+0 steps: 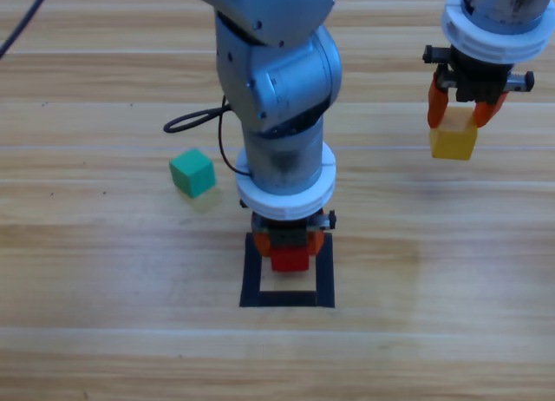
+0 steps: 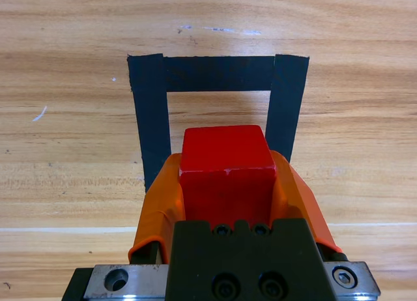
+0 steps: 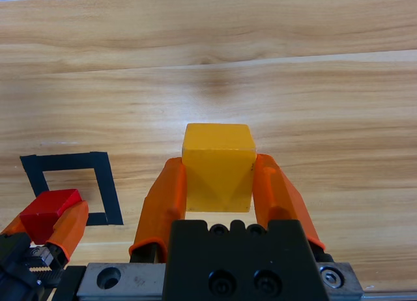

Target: Stack the blocks in the rectangular block: red at the bottom, yellow in the middle, green on top

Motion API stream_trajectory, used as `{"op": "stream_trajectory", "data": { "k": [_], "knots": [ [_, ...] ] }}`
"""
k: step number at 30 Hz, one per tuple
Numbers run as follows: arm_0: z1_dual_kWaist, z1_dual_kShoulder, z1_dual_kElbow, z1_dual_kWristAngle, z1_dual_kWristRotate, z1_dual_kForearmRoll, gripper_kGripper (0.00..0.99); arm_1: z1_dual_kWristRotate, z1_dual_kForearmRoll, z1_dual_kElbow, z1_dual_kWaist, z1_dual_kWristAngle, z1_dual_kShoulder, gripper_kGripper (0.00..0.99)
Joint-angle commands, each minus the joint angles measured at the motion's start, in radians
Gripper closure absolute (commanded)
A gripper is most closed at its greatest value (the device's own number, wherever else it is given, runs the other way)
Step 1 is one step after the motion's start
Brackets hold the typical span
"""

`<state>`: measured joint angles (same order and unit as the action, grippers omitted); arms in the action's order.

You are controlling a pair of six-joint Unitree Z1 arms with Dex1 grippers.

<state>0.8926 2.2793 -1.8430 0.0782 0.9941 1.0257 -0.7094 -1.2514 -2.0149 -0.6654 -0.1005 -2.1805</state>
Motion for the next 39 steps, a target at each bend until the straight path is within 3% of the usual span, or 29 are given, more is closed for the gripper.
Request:
{"op": "stream_trajectory", "data": {
  "k": [1,24,39],
  "knots": [
    [0.031,0.06,0.001,0.011,0.005,0.005,0.933,0.016,0.006,-0.004,0.033,0.021,-0.056,0.893],
    [0.031,0.092,0.007,0.017,-0.003,0.005,0.933,0.027,0.006,-0.013,0.041,0.021,-0.07,0.893],
    [0.031,0.1,0.008,0.025,0.001,0.002,0.61,0.03,0.006,-0.016,0.047,0.019,-0.073,0.893]
  ]
}}
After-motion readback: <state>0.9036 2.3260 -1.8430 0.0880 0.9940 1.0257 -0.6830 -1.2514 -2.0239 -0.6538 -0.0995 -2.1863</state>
